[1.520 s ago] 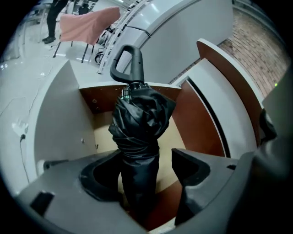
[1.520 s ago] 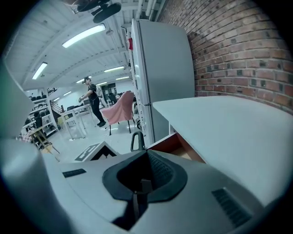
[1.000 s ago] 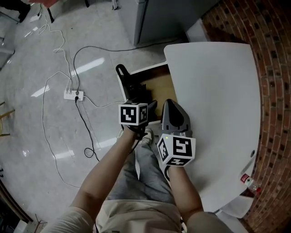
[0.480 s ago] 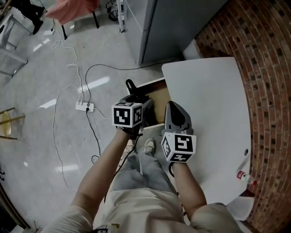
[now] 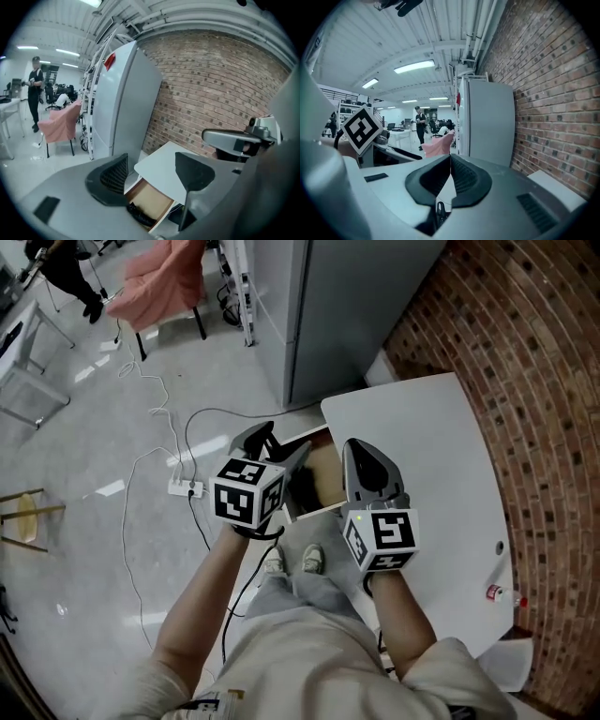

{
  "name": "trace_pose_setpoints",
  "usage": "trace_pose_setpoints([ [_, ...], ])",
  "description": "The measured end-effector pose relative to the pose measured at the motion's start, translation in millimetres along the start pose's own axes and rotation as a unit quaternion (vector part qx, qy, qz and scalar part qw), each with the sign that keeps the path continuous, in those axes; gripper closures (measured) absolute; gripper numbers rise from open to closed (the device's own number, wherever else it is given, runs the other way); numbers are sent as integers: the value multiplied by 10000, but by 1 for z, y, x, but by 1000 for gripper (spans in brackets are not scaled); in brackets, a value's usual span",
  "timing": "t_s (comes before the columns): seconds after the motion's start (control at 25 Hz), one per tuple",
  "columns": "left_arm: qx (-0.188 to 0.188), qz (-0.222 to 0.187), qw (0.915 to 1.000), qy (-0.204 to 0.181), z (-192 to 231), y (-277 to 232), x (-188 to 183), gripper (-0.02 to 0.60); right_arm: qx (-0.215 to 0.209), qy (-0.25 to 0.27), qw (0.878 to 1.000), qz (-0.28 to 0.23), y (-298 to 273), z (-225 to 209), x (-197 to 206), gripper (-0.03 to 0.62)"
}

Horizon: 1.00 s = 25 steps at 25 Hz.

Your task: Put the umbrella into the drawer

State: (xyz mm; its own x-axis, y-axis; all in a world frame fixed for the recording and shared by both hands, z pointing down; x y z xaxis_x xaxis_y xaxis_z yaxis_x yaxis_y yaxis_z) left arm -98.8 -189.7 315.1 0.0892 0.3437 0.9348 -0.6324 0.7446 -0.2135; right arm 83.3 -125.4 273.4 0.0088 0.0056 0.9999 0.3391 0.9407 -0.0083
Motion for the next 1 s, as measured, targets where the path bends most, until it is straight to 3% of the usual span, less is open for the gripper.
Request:
trace_pose_setpoints([
  [0.24,99,-705,9952,-672,-31,44,-66,272,-307,202,9973,-632,28,9,-74,586],
  [0.48,-95,-1625,9768,-1393,-61,95,-115,285,-613,343,9904,-1194,52,19,-122,586],
  [0.56,-124,-1862,9708,-1510,-69,112,-127,328,-674,370,9882,-1324,58,22,-133,586],
  [0.76,-92,-2095,9620,-1750,-85,143,-144,362,-817,414,9848,-1477,73,26,-151,586],
  [1.0,-296,-2537,9455,-2022,-93,164,-136,480,-1095,371,9804,-1598,93,36,-159,586],
])
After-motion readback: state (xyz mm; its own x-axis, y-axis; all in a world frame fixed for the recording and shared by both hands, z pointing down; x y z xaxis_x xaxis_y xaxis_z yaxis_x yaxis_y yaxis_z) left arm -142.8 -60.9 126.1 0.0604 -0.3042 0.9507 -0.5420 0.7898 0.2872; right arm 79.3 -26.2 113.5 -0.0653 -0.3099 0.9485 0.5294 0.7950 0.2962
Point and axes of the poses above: the fingertips, and each gripper's own axes: y backward along the fingers, z to its left, x out of its underside, the point moved 10 cm from there along y, backward along the fingers, and after that the axes turned 15 degrees about -z, right-handed, at the moved point
